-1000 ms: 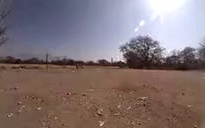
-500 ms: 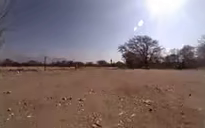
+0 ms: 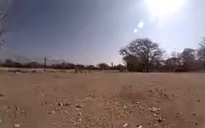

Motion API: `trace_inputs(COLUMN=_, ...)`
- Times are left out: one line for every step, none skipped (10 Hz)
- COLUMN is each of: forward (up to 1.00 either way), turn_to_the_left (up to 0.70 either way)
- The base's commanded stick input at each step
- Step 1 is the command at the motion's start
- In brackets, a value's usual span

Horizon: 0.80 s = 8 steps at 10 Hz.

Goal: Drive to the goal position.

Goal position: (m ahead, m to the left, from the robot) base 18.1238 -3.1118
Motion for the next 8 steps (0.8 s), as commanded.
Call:
trace_inputs(forward=0.5, turn_to_the_left=0.0)
trace_inputs(forward=0.5, turn_to_the_left=0.0)
trace_inputs(forward=0.5, turn_to_the_left=0.0)
trace_inputs(forward=0.5, turn_to_the_left=0.0)
trace_inputs(forward=0.5, turn_to_the_left=0.0)
trace_inputs(forward=0.5, turn_to_the_left=0.0)
trace_inputs(forward=0.5, turn_to_the_left=0.0)
trace_inputs(forward=0.5, turn_to_the_left=0.0)
